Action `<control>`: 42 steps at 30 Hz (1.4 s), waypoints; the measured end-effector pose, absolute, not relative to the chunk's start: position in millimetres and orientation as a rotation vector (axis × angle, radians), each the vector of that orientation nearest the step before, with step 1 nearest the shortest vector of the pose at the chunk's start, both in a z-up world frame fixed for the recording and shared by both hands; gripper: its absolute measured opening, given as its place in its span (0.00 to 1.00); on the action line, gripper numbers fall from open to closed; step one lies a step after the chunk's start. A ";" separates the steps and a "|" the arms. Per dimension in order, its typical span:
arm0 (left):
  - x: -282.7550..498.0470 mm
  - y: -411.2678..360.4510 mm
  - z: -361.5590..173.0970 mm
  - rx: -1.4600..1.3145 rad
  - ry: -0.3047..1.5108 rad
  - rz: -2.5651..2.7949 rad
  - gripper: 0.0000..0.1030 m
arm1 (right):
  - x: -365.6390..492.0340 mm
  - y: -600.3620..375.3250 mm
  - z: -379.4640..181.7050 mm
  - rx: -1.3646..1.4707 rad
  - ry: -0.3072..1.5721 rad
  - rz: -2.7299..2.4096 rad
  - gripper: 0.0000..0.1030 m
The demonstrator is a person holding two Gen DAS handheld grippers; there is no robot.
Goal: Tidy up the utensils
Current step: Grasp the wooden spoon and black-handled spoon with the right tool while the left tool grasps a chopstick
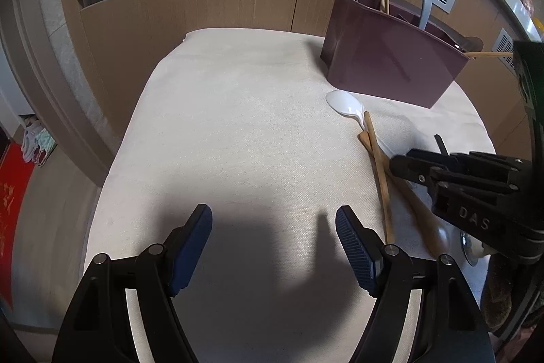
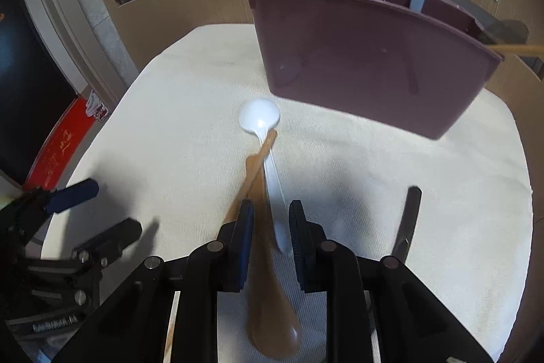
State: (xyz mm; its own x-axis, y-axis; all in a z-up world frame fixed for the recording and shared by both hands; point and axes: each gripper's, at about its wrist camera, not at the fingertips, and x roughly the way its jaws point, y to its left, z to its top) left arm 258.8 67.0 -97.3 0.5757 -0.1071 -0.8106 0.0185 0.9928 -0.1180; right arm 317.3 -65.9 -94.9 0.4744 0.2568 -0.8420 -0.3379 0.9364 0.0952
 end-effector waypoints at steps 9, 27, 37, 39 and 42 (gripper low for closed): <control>259.9 55.9 -94.7 -0.086 0.968 -0.091 0.74 | 269.3 -83.3 -100.5 -0.158 1.043 0.442 0.27; 262.2 20.0 -84.6 0.019 0.982 -0.122 0.74 | 249.3 -93.6 -99.2 -0.248 0.979 0.449 0.26; 287.8 -9.6 -91.9 -0.043 1.030 -0.371 0.59 | 241.3 -178.8 -82.4 -0.114 0.942 0.288 0.26; 295.6 -28.1 -93.9 0.014 1.043 -0.412 0.49 | 236.8 -186.8 -86.4 -0.096 0.946 0.278 0.26; 315.0 -49.0 -101.8 0.077 1.082 -0.413 0.35 | 228.9 -195.3 -87.7 -0.078 0.941 0.277 0.26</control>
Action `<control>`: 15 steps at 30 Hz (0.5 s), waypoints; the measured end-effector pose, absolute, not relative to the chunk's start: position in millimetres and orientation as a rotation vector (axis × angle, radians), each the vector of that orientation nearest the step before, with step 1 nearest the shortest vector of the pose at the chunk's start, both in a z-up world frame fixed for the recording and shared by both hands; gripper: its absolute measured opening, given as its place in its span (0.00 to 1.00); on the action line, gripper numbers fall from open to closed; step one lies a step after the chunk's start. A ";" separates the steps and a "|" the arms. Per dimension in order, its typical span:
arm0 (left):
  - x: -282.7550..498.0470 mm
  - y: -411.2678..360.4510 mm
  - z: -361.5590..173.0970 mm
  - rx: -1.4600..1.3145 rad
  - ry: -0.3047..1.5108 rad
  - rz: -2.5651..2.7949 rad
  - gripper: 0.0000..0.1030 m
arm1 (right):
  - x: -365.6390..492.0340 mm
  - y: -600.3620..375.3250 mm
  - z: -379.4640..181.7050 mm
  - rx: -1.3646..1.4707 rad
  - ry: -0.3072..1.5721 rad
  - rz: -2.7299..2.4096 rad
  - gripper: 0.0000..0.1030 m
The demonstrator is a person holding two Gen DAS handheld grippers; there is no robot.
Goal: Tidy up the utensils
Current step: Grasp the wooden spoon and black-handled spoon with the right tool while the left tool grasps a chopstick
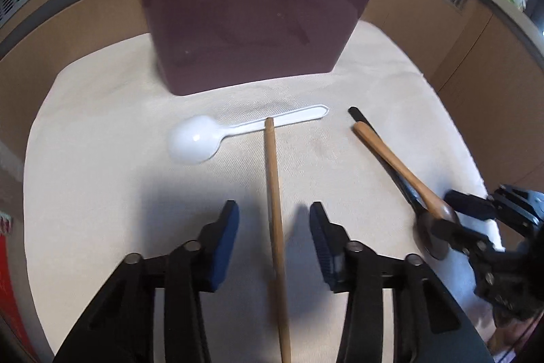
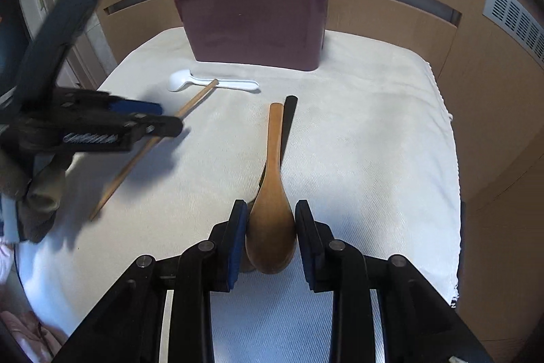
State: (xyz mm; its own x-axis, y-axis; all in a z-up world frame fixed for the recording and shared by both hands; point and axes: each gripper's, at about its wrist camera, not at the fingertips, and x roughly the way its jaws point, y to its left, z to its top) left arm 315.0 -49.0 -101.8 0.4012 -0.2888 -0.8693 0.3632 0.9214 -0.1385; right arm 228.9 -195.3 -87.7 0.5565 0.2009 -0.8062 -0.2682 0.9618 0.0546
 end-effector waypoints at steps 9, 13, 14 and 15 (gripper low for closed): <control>329.8 -78.1 -102.8 0.208 1.095 -0.399 0.08 | 228.3 -200.9 -73.4 -0.045 0.893 0.301 0.27; 305.9 -71.4 -102.3 0.238 1.123 -0.423 0.08 | 249.2 -197.5 -77.1 -0.008 0.937 0.322 0.27; 299.6 -67.6 -102.6 0.241 1.131 -0.427 0.08 | 256.5 -195.5 -79.6 -0.001 0.951 0.322 0.27; 296.1 -65.2 -102.2 0.244 1.132 -0.427 0.08 | 263.7 -193.5 -82.1 0.006 0.963 0.318 0.27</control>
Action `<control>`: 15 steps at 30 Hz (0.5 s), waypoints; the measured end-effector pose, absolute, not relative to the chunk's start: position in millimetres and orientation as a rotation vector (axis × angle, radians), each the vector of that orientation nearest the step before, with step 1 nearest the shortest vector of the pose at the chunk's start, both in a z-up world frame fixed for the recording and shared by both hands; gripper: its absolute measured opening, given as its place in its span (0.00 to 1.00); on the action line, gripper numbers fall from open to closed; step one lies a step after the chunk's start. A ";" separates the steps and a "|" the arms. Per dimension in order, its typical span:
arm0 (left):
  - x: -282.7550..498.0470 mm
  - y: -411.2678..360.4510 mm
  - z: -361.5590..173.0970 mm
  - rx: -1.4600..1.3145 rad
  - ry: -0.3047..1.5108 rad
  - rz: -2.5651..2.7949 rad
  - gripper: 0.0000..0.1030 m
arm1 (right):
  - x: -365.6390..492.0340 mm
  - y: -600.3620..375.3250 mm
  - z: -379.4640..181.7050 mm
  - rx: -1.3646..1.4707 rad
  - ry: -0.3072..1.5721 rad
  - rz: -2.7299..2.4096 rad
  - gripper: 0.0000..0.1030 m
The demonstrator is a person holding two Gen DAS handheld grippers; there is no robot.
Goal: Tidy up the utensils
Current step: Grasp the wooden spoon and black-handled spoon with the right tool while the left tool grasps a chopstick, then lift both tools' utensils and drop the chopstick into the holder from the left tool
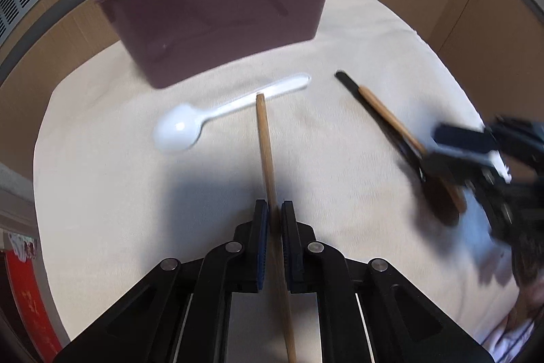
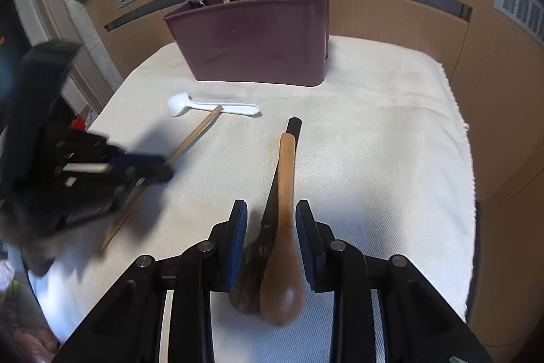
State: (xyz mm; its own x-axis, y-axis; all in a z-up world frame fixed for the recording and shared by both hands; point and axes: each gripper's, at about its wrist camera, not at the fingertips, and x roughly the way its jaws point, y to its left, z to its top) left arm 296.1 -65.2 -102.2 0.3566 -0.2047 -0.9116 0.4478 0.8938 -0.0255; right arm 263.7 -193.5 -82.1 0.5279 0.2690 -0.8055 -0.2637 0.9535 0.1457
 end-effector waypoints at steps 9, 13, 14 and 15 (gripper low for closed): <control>308.4 -55.8 -102.2 0.145 1.175 -0.433 0.10 | 288.3 -190.5 -96.4 0.027 1.026 0.268 0.12; 325.8 -59.1 -100.3 0.143 1.191 -0.440 0.10 | 278.4 -195.5 -91.3 0.029 1.001 0.275 0.12; 330.8 -63.2 -99.7 0.147 1.196 -0.442 0.10 | 275.6 -197.0 -89.4 0.032 0.993 0.280 0.12; 335.2 -63.6 -97.9 0.148 1.203 -0.444 0.10 | 274.2 -198.4 -87.6 0.035 0.988 0.284 0.12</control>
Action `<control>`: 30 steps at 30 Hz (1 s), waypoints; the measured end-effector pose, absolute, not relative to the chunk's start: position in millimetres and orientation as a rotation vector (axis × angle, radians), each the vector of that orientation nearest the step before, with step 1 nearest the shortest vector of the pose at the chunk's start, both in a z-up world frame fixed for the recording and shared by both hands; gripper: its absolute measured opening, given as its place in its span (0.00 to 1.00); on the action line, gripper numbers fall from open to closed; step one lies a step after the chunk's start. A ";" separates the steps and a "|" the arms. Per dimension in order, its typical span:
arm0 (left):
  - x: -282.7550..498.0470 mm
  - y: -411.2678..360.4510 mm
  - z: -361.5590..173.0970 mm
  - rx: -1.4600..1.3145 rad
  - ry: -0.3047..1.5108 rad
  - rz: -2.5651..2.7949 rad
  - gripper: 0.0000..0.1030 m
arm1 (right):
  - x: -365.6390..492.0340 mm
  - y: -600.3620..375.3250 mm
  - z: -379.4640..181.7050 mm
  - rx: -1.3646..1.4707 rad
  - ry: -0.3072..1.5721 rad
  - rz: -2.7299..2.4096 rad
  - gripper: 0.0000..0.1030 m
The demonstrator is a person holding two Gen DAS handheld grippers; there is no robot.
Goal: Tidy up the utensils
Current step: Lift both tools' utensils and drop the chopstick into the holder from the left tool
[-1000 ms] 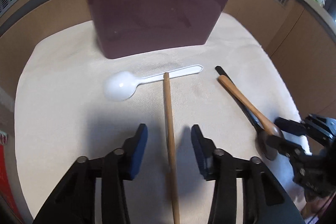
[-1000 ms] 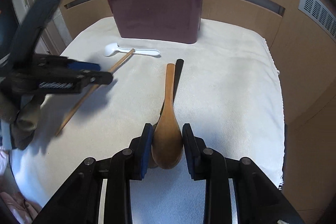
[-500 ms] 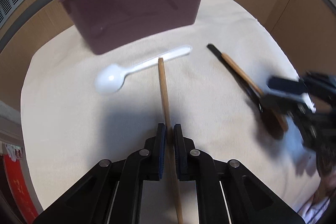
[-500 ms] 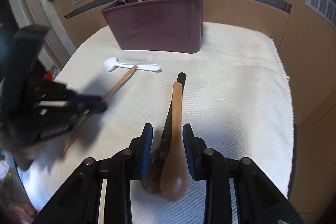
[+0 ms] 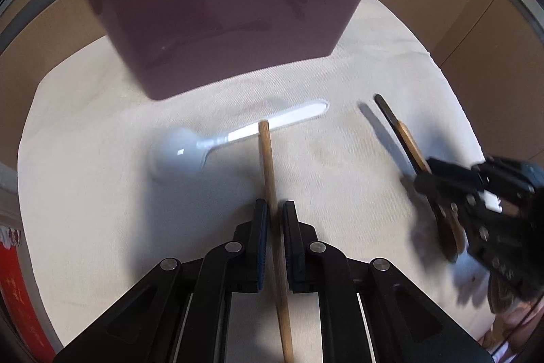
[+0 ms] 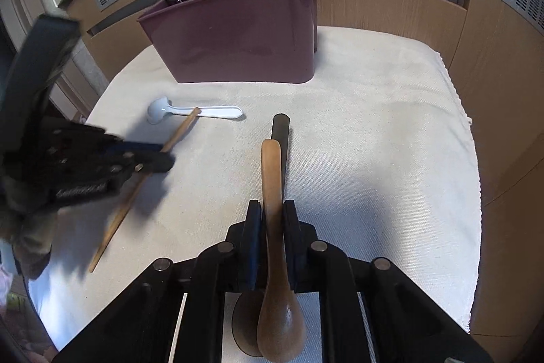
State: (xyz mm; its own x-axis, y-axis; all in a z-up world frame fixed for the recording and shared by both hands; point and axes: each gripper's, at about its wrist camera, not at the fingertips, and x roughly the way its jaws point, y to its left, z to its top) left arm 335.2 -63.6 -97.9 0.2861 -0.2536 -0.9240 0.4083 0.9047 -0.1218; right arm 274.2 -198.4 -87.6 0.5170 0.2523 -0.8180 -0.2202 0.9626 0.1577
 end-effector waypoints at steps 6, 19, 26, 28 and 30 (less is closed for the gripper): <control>350.0 -73.8 -95.0 0.182 1.167 -0.416 0.08 | 267.2 -203.9 -80.1 0.052 0.959 0.285 0.12; 256.7 -29.9 -7.7 -0.062 0.837 -0.453 0.05 | 241.1 -202.0 -29.1 0.043 0.850 0.298 0.10; 230.7 -13.2 39.7 -0.092 0.718 -0.472 0.05 | 218.7 -195.4 15.2 0.003 0.753 0.305 0.10; 226.9 -18.8 43.9 -0.091 0.692 -0.471 0.05 | 213.7 -193.8 27.0 -0.004 0.730 0.304 0.10; 221.1 -20.4 53.8 -0.091 0.666 -0.477 0.05 | 209.9 -192.4 37.8 -0.013 0.707 0.304 0.10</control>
State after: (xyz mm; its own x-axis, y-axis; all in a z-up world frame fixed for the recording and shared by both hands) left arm 221.1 -20.4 53.8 0.6829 -0.4532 -0.5729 0.3961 0.8887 -0.2307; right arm 209.9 -192.4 37.8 0.7184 0.2708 -0.6408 -0.2795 0.9559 0.0906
